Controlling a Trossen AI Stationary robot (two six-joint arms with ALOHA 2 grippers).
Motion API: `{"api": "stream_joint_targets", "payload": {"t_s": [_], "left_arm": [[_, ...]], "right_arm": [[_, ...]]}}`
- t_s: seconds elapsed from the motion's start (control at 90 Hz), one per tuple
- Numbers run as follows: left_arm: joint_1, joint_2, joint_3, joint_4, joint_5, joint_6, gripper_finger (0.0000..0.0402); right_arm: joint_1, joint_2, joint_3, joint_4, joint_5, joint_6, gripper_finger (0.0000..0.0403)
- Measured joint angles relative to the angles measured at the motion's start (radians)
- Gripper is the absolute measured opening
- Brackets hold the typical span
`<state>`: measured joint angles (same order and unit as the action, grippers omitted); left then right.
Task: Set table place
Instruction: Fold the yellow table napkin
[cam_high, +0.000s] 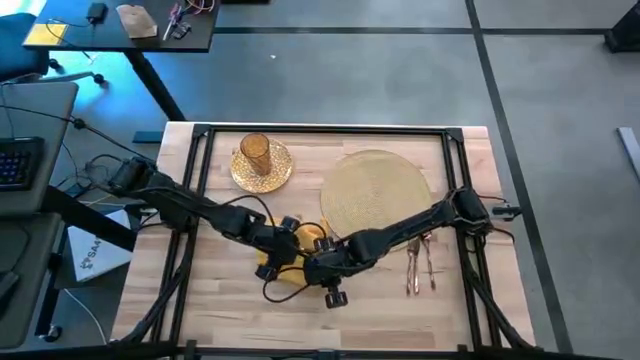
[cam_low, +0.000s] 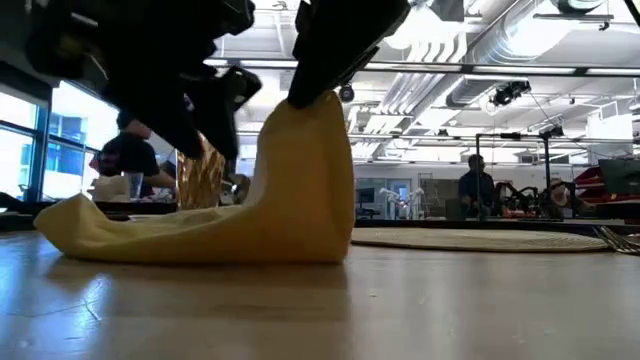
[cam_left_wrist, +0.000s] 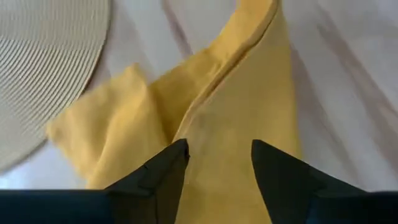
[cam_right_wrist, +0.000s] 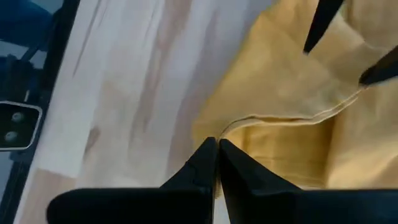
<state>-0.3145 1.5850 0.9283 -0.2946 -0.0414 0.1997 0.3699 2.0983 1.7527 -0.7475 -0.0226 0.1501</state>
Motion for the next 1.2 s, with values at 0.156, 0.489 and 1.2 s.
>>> {"api": "stream_joint_targets", "payload": {"t_s": [0.156,0.489,1.2], "left_arm": [[0.0,0.066,0.0,0.093,0.028,0.033,0.0169],[-0.002,0.084,0.031,-0.053,0.134,-0.026,0.0141],[-0.009,-0.084,0.134,-0.634,-0.012,-0.462,0.0045]], "right_arm": [[0.015,0.0,0.0,-0.045,-0.003,0.087,0.0],[0.068,0.0,0.0,-0.096,0.084,0.212,0.0],[0.273,0.0,-0.073,-0.269,0.202,0.48,0.0]]}}
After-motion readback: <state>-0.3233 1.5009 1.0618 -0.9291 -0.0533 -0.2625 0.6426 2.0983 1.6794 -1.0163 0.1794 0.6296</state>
